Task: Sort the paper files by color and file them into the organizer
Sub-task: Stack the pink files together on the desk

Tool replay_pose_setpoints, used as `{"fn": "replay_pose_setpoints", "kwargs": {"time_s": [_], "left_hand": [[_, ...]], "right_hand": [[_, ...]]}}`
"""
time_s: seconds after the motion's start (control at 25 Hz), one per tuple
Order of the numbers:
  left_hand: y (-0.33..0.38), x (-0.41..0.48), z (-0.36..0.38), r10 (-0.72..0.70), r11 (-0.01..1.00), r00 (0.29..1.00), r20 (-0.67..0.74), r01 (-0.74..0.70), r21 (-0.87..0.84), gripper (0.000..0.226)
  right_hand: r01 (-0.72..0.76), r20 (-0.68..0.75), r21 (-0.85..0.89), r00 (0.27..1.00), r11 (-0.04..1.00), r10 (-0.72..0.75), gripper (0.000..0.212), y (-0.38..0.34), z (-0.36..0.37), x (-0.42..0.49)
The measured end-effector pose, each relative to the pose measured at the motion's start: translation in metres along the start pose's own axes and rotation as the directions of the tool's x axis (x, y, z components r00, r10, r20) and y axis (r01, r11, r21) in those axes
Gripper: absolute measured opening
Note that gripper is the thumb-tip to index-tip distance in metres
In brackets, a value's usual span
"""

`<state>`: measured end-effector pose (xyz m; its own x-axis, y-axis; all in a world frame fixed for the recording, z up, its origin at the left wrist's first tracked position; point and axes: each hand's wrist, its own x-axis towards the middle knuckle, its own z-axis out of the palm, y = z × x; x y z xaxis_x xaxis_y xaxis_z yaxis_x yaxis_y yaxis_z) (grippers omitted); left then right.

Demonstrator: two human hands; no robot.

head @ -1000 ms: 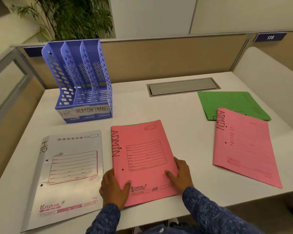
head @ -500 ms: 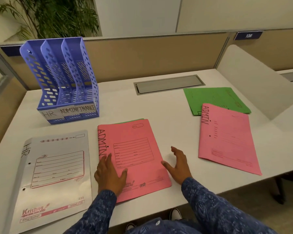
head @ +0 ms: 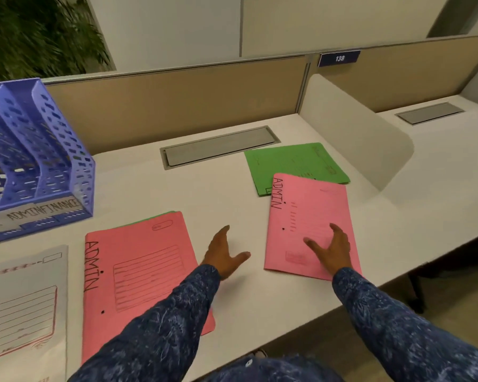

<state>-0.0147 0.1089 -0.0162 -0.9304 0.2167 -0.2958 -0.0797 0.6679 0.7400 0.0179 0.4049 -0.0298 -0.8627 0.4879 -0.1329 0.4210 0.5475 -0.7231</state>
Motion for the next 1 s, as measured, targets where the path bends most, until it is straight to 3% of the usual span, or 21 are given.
{"fn": "replay_pose_setpoints", "kwargs": {"time_s": [0.24, 0.4, 0.52, 0.72, 0.84, 1.0], "left_hand": [[0.048, 0.043, 0.056, -0.056, 0.995, 0.992, 0.117, 0.046, 0.091, 0.108], [0.070, 0.054, 0.076, -0.060, 0.987, 0.993, 0.106, 0.042, 0.158, 0.109], [0.080, 0.056, 0.085, -0.045, 0.998, 0.994, 0.104, 0.041, 0.038, 0.099], [0.098, 0.061, 0.088, -0.172, 0.935, 0.984, 0.039, 0.176, -0.308, 0.088], [0.108, 0.054, 0.091, -0.148, 0.902, 0.988, 0.035, 0.149, -0.404, 0.065], [0.109, 0.042, 0.085, -0.101, 0.834, 0.995, 0.006, 0.088, -0.545, 0.056]], "right_hand": [[-0.076, 0.040, -0.014, 0.996, 0.997, 0.076, 0.097, 0.044, -0.046, 0.039], [-0.070, 0.113, -0.157, 0.990, 0.985, 0.089, 0.114, 0.060, -0.045, 0.042], [-0.050, 0.124, -0.217, 0.989, 0.975, 0.079, 0.120, 0.066, -0.041, 0.044], [-0.083, 0.143, -0.087, 0.985, 0.993, 0.095, 0.116, 0.068, -0.045, 0.048], [-0.088, 0.152, -0.018, 0.984, 0.996, 0.089, 0.110, 0.067, -0.051, 0.047], [-0.107, 0.150, 0.049, 0.984, 0.993, 0.098, 0.105, 0.067, -0.055, 0.045]]}}
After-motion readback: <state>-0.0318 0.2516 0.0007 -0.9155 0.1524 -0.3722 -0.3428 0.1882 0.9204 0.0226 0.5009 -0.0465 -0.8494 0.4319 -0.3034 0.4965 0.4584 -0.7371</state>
